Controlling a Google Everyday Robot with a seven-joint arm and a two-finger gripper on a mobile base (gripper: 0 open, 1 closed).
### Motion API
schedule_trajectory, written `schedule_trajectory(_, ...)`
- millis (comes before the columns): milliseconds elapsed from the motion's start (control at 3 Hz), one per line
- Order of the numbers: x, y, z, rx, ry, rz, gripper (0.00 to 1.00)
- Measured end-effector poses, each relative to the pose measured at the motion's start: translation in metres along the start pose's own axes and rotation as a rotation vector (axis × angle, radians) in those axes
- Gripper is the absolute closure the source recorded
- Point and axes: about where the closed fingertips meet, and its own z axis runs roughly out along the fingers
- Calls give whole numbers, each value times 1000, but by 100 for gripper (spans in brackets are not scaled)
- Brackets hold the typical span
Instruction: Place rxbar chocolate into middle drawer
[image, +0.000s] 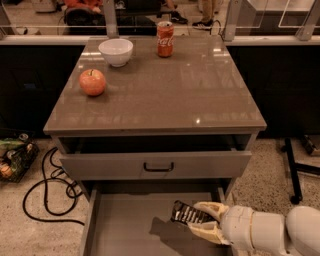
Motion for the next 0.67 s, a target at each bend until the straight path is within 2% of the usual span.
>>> schedule_trajectory(333, 27, 21, 39, -51, 36, 12, 100)
schedule_trajectory(667, 27, 21, 39, -51, 36, 12, 100)
